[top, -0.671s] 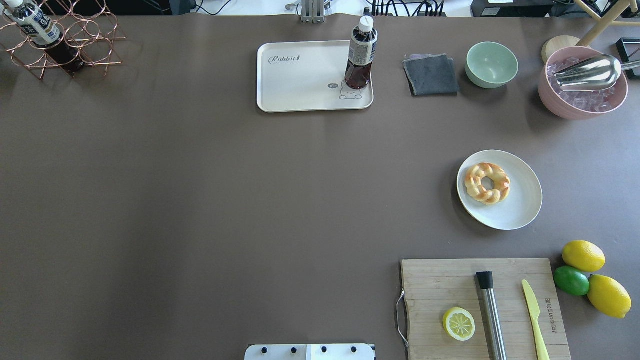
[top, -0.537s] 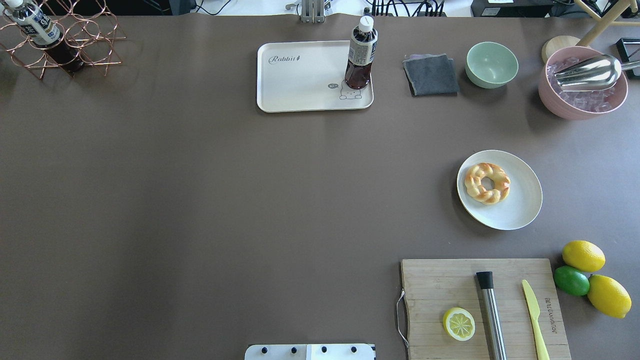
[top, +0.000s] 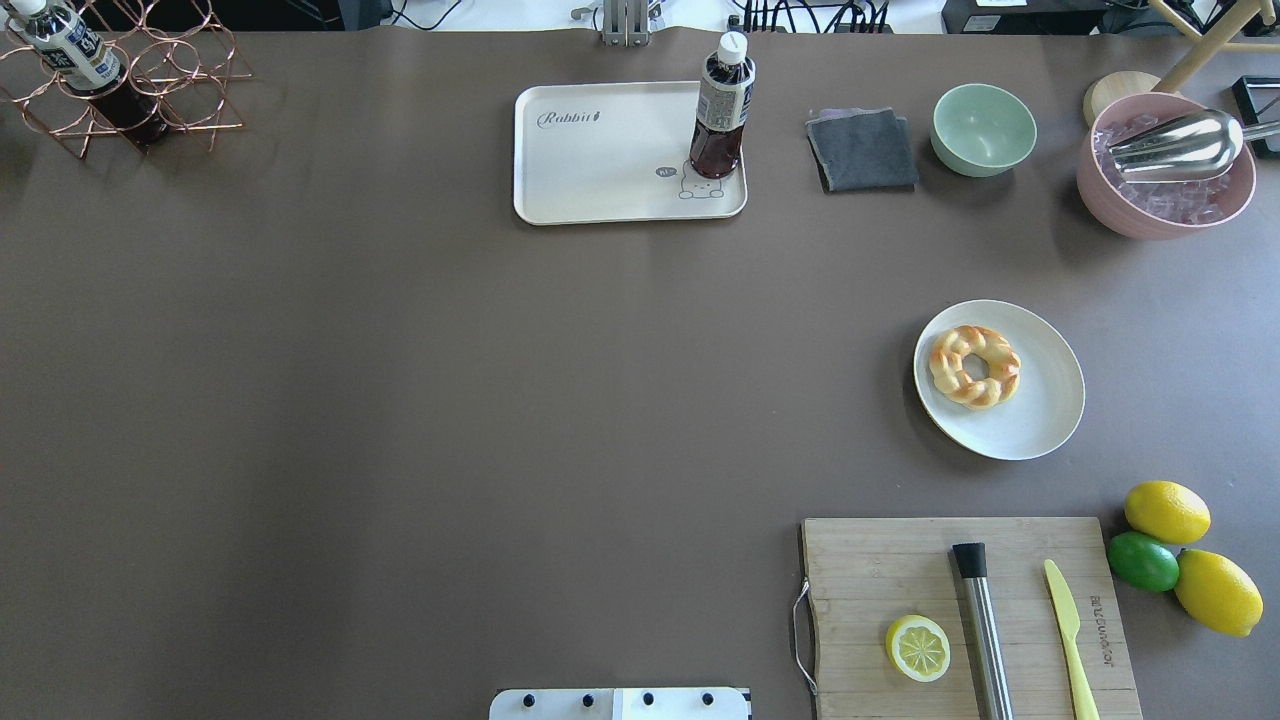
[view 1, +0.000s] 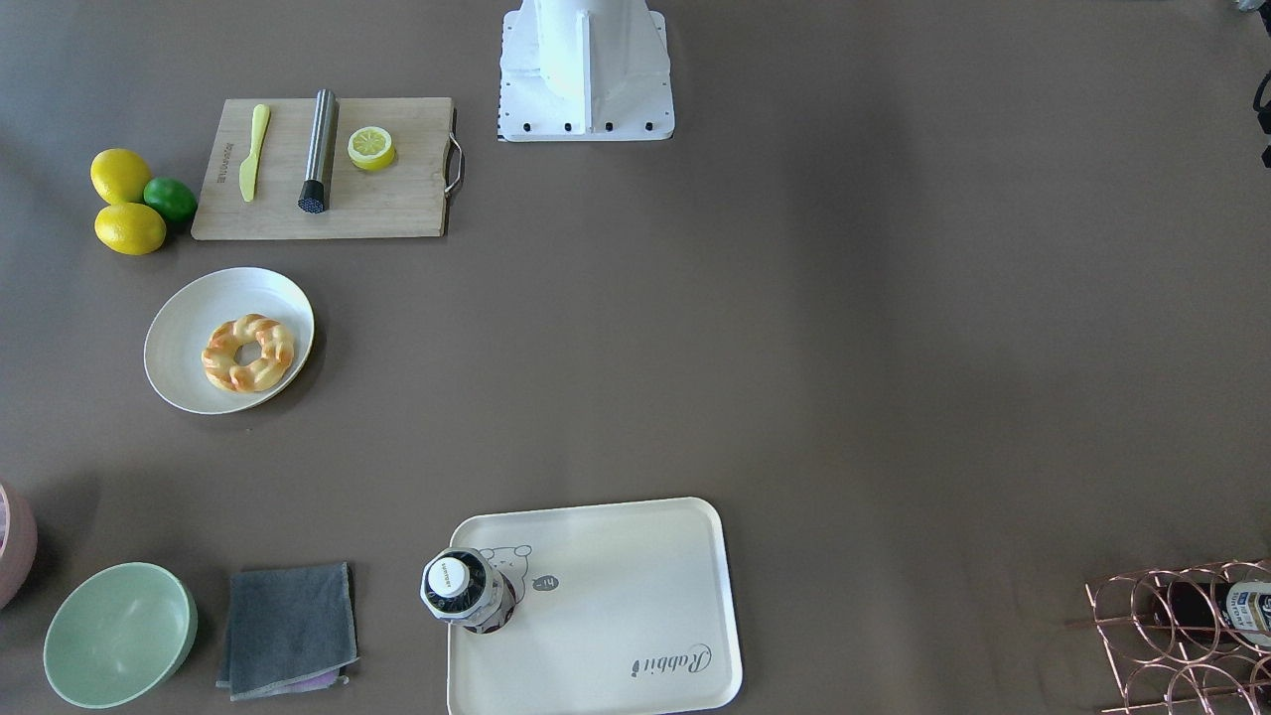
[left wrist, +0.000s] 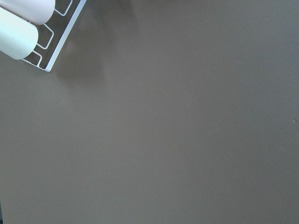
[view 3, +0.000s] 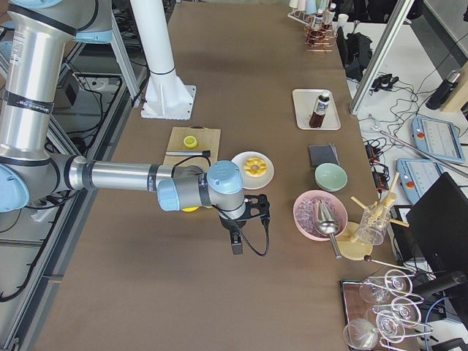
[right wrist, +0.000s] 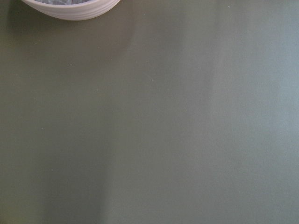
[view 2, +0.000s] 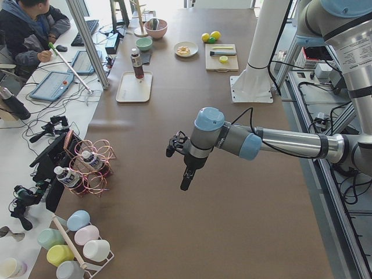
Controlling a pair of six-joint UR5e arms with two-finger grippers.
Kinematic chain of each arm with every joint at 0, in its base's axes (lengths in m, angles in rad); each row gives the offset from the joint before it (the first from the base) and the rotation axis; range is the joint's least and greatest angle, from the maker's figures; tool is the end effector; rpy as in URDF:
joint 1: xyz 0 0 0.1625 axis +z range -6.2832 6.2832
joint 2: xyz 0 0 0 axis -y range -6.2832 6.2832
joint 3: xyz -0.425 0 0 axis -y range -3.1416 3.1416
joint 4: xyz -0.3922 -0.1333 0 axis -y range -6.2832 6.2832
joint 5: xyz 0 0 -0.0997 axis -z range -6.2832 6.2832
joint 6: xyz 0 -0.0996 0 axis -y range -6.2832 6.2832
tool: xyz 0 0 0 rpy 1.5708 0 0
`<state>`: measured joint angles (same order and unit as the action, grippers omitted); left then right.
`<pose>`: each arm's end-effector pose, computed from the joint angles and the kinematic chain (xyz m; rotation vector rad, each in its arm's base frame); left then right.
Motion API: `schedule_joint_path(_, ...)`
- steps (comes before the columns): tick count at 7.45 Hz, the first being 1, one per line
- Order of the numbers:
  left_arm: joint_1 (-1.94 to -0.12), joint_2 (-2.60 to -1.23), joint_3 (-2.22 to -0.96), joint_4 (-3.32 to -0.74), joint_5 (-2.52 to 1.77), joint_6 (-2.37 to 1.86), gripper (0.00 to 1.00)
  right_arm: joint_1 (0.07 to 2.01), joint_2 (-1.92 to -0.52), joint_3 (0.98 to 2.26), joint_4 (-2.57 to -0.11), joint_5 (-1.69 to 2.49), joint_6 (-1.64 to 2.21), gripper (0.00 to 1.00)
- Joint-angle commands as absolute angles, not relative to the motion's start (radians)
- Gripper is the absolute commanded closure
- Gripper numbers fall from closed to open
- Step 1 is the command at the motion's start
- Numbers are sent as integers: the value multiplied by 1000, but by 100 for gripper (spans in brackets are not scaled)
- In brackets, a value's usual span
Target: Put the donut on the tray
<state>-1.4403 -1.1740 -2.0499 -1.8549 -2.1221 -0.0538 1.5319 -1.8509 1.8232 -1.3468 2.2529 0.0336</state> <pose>-0.0349 -0.3577 0.5657 0.3056 0.5761 0.1749 0.0554 -0.3899 0.6382 0.1639 -0.6863 -0.0720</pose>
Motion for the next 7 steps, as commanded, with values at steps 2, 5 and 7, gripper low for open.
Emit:
schedule_joint_path(2, -1443, -1170, -2048, -1856, -2179, -51, 2, 1529, -1847, 1818, -1347, 2263, 34, 0)
schedule_joint_path(5, -1463, -1149, -2046, -1853, -2301, 18, 2, 1529, -1850, 1819, -1347, 2266, 29, 0)
schedule_joint_path(7, -1476, -1146, -2048, -1850, -2387, 17, 2, 1531, -1859, 1821, -1347, 2264, 28, 0)
